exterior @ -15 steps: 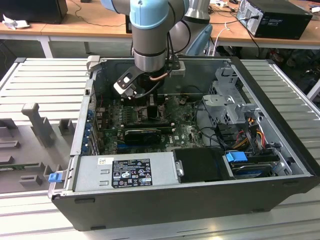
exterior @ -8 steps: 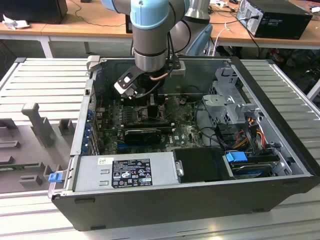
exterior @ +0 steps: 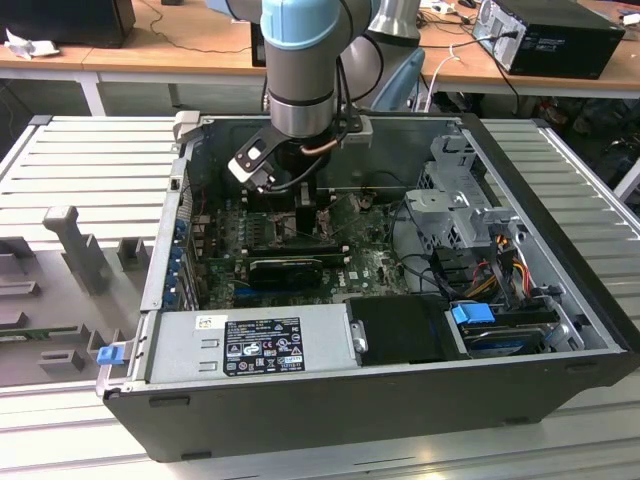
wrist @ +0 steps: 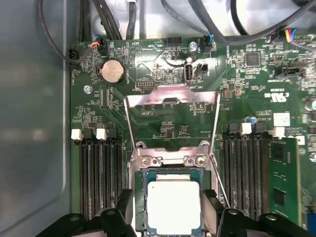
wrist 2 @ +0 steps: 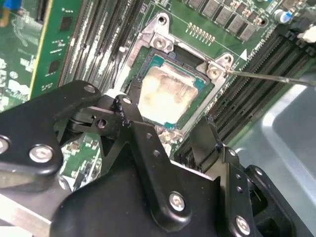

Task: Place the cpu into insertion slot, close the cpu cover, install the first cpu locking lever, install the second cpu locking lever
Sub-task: 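Place the cpu into insertion slot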

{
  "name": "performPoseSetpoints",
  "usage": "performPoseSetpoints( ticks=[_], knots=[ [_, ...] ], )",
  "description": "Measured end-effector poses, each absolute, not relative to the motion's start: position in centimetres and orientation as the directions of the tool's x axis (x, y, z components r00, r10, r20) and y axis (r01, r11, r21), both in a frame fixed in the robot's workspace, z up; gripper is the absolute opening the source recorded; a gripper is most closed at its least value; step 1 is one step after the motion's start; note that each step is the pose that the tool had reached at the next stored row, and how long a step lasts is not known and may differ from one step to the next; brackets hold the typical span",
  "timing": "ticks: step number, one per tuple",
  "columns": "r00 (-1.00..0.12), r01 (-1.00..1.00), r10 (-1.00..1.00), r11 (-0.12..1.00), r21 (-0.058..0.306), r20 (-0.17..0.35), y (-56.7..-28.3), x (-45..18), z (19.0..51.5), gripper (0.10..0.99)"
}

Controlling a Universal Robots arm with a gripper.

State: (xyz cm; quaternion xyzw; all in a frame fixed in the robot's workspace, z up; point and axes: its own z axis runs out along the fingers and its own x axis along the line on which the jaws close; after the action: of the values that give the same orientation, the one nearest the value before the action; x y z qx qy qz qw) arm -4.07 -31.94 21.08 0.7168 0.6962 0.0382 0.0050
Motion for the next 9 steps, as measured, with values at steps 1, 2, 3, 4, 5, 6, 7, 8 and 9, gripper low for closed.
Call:
performPoseSetpoints(
  ticks=[1,2,3,4,5,6,7,8,9],
  knots=[
    [0.028,0.998,0.999,-0.030,0.061,0.041,-31.93,-4.07,21.26,0.663],
    [0.028,0.998,0.999,-0.030,0.061,0.034,-31.93,-4.07,21.33,0.651],
    [0.028,0.998,0.999,-0.029,0.061,0.025,-31.97,-4.08,21.36,0.584],
    [0.027,0.998,0.999,-0.029,0.061,0.022,-32.02,-4.08,21.37,0.584],
    [0.027,0.998,0.999,-0.028,0.061,0.016,-32.14,-4.09,21.39,0.459],
    [0.027,0.998,1.000,-0.028,0.061,0.014,-32.19,-4.09,21.40,0.400],
    [0.027,0.998,1.000,-0.028,0.061,0.014,-32.22,-4.10,21.42,0.400],
    [0.027,0.998,1.000,-0.028,0.061,0.014,-32.24,-4.10,21.48,0.278],
    [0.027,0.998,1.000,-0.028,0.061,0.013,-32.24,-4.10,21.55,0.216]
  ],
)
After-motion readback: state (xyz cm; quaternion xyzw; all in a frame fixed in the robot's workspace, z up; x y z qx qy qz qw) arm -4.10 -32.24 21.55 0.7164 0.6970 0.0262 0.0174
